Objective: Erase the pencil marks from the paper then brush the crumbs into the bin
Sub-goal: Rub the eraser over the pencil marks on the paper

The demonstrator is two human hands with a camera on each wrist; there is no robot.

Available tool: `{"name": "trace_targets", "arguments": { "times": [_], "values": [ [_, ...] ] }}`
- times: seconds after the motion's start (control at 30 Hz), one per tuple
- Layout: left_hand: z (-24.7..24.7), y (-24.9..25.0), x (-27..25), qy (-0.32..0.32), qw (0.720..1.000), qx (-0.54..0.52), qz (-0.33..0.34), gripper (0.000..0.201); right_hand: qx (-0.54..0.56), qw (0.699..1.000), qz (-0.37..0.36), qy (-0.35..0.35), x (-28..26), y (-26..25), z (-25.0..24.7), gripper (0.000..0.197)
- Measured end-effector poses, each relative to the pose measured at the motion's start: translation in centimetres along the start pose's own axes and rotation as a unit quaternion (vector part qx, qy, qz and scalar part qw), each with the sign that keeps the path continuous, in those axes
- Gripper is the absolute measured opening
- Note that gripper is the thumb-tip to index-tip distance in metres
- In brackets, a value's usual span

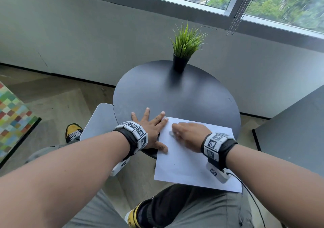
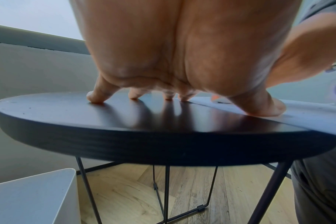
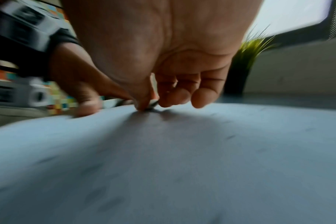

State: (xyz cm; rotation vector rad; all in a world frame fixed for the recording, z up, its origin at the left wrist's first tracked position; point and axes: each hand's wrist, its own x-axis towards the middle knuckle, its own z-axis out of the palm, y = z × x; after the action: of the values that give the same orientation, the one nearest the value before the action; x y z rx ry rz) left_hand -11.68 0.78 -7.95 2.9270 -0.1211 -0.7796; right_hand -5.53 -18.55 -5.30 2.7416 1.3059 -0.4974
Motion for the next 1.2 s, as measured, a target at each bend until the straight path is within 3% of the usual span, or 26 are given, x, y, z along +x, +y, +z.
{"name": "trace_targets", "arguments": {
  "times": [0.07,0.1,0.17,0.23,0.4,0.6,0.7,0.83,0.9,1.0,1.07,1.13,1.2],
  "values": [
    [0.1,0.1,0.0,0.002,1.0,0.001,0.0,0.124,-0.002,0.997,0.066,0.03,0.8,1.8,-0.3,0.025],
    [0.0,0.0,-0.1,0.002,1.0,0.002,-0.001,0.124,-0.003,0.997,0.062,0.037,0.9,1.6,-0.1,0.021],
    [0.0,0.0,-0.1,0.001,1.0,0.003,-0.001,0.125,-0.02,1.0,-0.007,0.023,0.4,-0.5,0.6,0.01],
    [-0.1,0.0,-0.1,-0.003,1.0,0.004,0.001,0.125,-0.028,0.998,-0.065,0.0,-0.5,-2.1,1.3,0.01],
    [-0.4,0.3,-0.1,-0.006,1.0,-0.006,-0.005,0.127,0.017,0.988,0.152,0.003,1.0,2.6,-0.7,0.024],
    [-0.2,2.0,-0.3,0.011,1.0,-0.013,-0.002,0.119,0.023,0.982,0.186,-0.002,1.3,2.5,-0.8,0.019],
    [0.9,1.9,-0.5,0.027,1.0,-0.013,0.002,0.129,-0.015,0.992,0.126,-0.002,1.0,1.4,-0.8,0.014],
    [1.3,1.4,-0.1,0.034,0.999,0.006,0.022,0.134,-0.042,0.996,-0.073,-0.029,-0.8,-1.5,0.4,0.014],
    [1.2,1.3,0.0,0.029,0.999,0.007,0.022,0.134,-0.033,0.998,-0.051,-0.012,-0.7,-0.7,0.2,0.016],
    [1.1,1.4,0.3,0.027,1.0,0.007,0.015,0.131,-0.015,0.997,0.065,0.034,0.2,1.6,-0.2,0.022],
    [1.1,1.4,0.4,0.024,1.0,0.009,0.018,0.131,-0.012,0.998,0.047,0.04,0.3,0.3,0.2,0.015],
    [1.2,1.3,0.3,0.019,1.0,0.003,0.023,0.132,-0.004,0.999,-0.034,0.018,-0.1,-1.8,1.0,0.024],
    [1.2,1.2,0.3,0.016,1.0,-0.002,0.022,0.131,0.004,0.998,-0.055,0.002,-0.5,-1.8,1.0,0.022]
  ]
}}
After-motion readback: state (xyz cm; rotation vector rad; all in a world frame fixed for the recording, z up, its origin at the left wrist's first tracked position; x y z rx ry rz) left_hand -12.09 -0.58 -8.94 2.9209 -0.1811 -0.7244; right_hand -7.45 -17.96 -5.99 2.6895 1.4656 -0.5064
